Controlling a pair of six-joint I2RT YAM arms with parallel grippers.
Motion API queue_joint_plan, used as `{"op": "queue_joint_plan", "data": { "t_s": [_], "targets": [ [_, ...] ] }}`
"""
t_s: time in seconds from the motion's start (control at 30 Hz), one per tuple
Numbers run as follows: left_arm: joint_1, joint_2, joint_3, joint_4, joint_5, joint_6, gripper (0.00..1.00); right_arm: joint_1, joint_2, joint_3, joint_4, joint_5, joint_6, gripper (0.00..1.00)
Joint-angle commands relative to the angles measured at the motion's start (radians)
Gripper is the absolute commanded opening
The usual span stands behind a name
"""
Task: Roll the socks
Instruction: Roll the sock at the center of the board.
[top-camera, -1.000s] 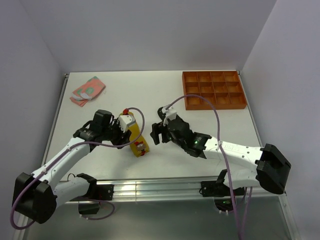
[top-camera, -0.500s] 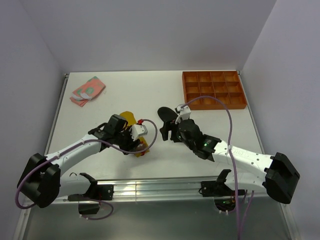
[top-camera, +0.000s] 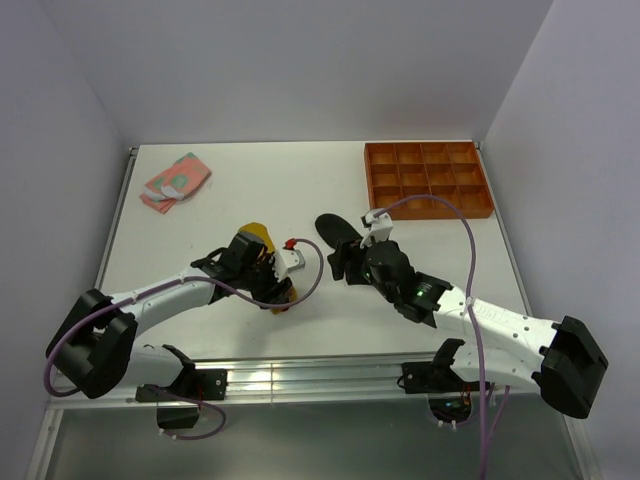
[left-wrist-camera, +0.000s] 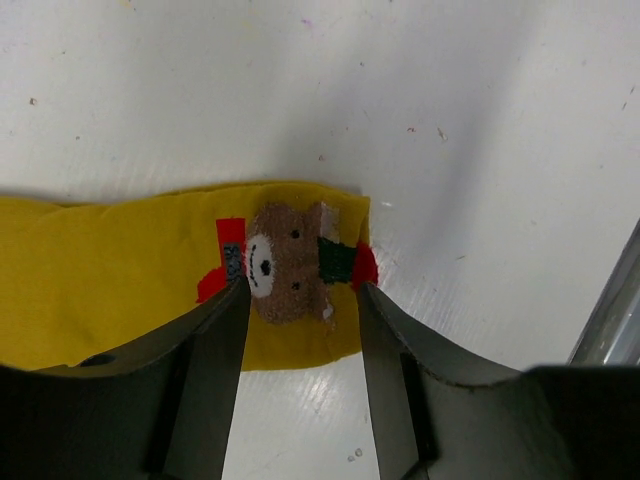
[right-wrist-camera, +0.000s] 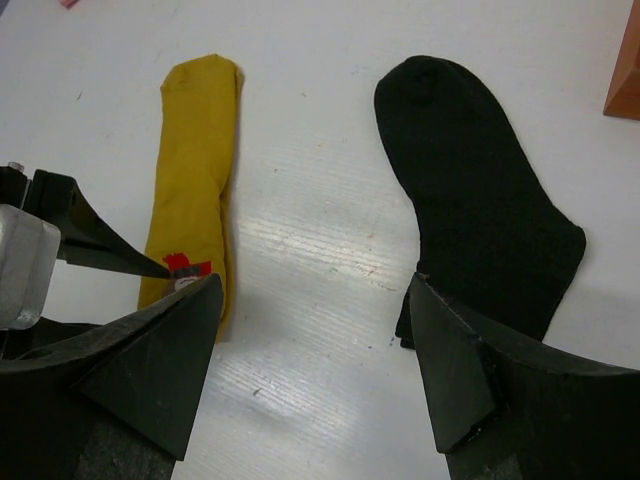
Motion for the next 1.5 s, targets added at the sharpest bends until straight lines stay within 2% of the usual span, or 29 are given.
{"op": "queue_joint_plan", "data": {
  "t_s": [0.0,0.37,0.7,0.93,1.3,1.47],
  "targets": [
    [-0.009,0.009,-0.001,0.062,0.047,-0.024,0.53,-0.010,-0.025,-0.011,0.008,0.029,0.011,0.82],
    [-0.009,0.140,0.065,0.059,0.061,-0.036,0.52,-0.019,-0.023,-0.014,0.005,0.030,-0.005,0.82],
    [0.024,0.319,0.243,-0.050,0.127,-0.006,0.50,-0.042,-0.066,-0.021,-0.018,0.029,-0.025,0.82],
    [0.022,0.404,0.357,-0.053,0.130,-0.030,0.51,-0.073,-0.100,-0.021,-0.038,0.017,-0.040,0.82],
    [-0.010,0.246,0.273,0.066,-0.043,-0.142,0.51,-0.085,-0.150,-0.057,-0.041,0.000,-0.032,0.82],
    [-0.033,0.241,0.253,0.066,-0.069,-0.138,0.51,-0.085,-0.169,-0.067,-0.036,-0.005,-0.019,0.82]
  ]
}}
